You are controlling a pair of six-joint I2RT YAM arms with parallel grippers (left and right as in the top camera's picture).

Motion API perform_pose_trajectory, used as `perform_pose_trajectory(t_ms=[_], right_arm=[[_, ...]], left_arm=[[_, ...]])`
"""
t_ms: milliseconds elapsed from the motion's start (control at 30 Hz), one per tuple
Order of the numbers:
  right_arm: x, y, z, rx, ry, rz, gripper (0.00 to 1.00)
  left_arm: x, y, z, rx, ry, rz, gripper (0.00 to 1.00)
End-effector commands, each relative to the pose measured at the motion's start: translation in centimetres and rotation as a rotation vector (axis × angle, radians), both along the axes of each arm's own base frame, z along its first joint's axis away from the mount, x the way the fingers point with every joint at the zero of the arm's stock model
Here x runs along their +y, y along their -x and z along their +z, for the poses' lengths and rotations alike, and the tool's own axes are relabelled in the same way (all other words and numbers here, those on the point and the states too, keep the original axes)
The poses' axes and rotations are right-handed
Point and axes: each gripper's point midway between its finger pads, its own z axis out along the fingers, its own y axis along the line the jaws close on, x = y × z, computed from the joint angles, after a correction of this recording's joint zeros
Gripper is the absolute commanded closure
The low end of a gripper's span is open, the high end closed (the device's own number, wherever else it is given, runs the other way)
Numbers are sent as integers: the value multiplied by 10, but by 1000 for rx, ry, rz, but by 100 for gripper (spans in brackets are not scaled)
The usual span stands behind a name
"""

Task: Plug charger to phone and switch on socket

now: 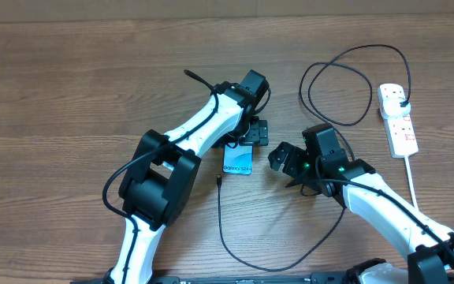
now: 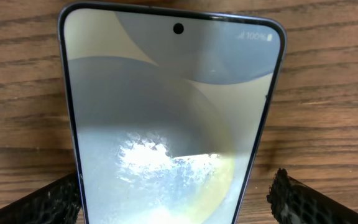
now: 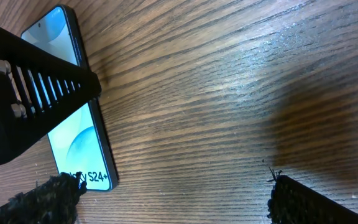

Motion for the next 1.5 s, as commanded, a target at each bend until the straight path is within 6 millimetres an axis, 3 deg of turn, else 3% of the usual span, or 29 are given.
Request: perform_pose_trajectory(t_ms=[0,400,600,700,833,933,1467], right_arm=[[3,-2,6,-20,-9,11,0],[3,-2,6,-20,-9,11,0],[5,-15,14,-74,-36,-7,0],[-17,-15,10,-30,-26,-115,0],[-61,-19,3,5,33,-273,0],[-79,-16,-2,33,58,-327,0],[-85,-9,-6,64,77,-342,0]], left_arm=[[33,51,-90,222,-121,-28,0],[30,48,-91,209,-114,-22,0],[31,49,-91,214,-117,-23,0],[32,51,-90,222,-121,-22,0],[33,52,-90,225,-124,-22,0],[34,51,-90,218,-135,-2,0],[39,51,-91,162,-238,76,3]])
